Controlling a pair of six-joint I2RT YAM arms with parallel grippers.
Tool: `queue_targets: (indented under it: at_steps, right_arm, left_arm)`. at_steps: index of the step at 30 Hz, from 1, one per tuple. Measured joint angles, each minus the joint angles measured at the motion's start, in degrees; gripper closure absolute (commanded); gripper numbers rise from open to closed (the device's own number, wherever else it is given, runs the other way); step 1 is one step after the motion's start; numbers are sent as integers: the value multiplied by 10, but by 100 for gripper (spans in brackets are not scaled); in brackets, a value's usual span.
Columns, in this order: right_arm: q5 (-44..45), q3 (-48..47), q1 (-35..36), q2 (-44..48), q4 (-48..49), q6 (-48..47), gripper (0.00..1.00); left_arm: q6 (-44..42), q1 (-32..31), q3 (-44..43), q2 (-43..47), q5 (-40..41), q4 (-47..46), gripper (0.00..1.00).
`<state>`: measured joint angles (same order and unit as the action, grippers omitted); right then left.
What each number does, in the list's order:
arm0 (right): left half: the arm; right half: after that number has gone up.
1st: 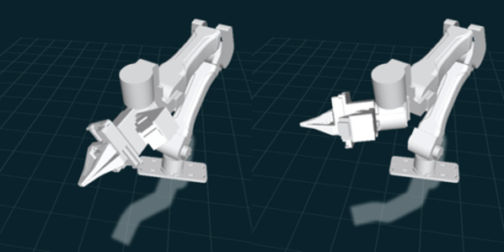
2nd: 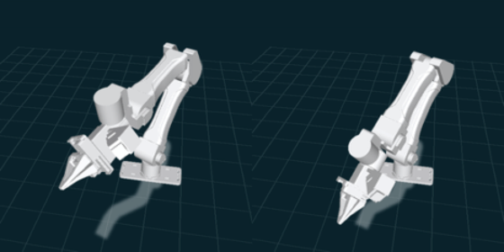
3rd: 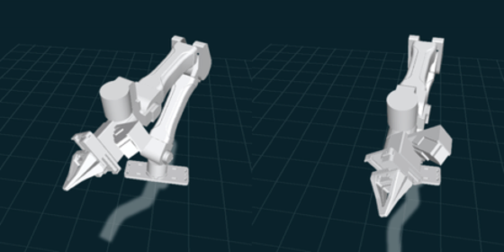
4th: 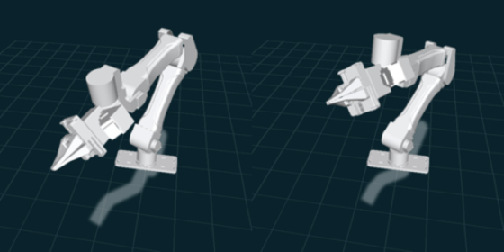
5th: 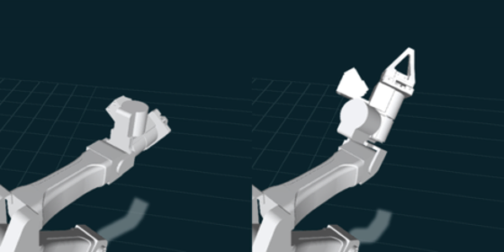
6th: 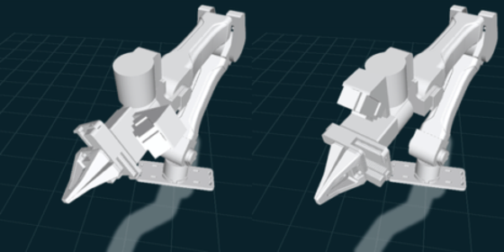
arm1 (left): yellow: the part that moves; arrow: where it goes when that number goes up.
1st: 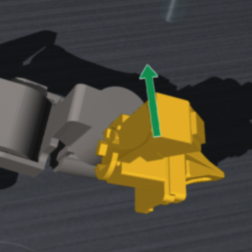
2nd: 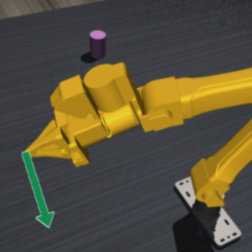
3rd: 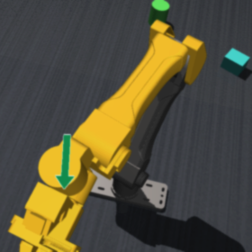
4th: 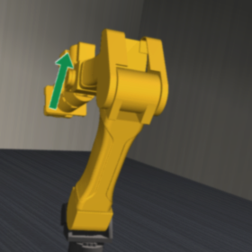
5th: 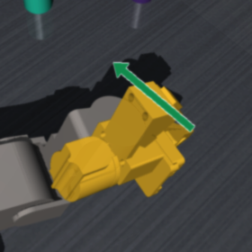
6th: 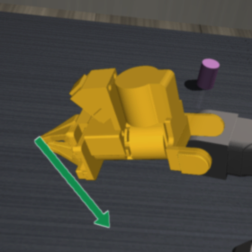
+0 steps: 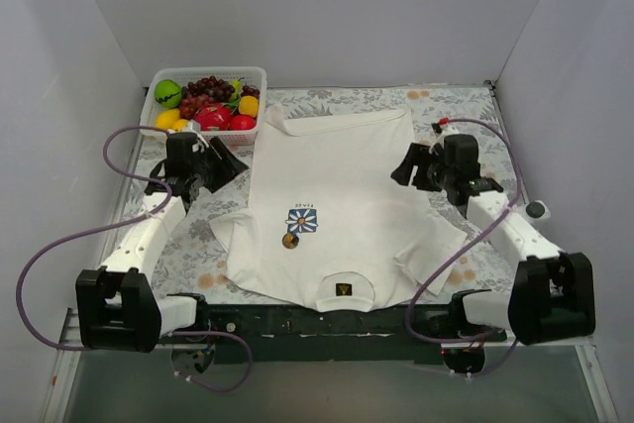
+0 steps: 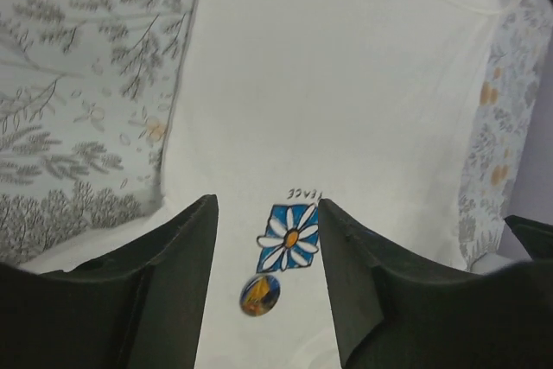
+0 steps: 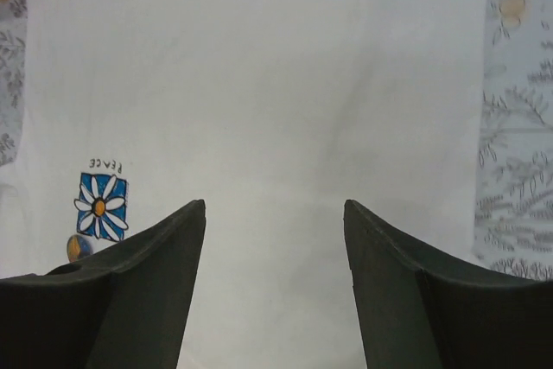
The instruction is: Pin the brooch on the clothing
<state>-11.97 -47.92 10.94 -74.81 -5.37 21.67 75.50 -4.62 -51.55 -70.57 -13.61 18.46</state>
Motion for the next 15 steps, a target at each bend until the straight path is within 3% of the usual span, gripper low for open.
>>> queue_targets:
  at_steps: [1, 2, 5, 9, 15]
  right_arm:
    - [6, 30, 0, 29, -6, 2, 49]
    - [17, 63, 0, 64, -11, 6, 95]
    - [41, 129, 0, 150, -22, 14, 99]
    - [81, 161, 0, 202, -51, 22, 99]
    - [138, 162, 0, 174, -92, 37, 99]
  left_arm:
    - [-2, 0, 21, 8, 2, 14, 68]
    - [0, 0, 37, 15, 2, 23, 81]
    - [5, 0, 75, 39, 2, 46, 100]
    - [15, 0, 100, 67, 7, 66, 100]
    - [31, 0, 115, 56, 32, 96, 100]
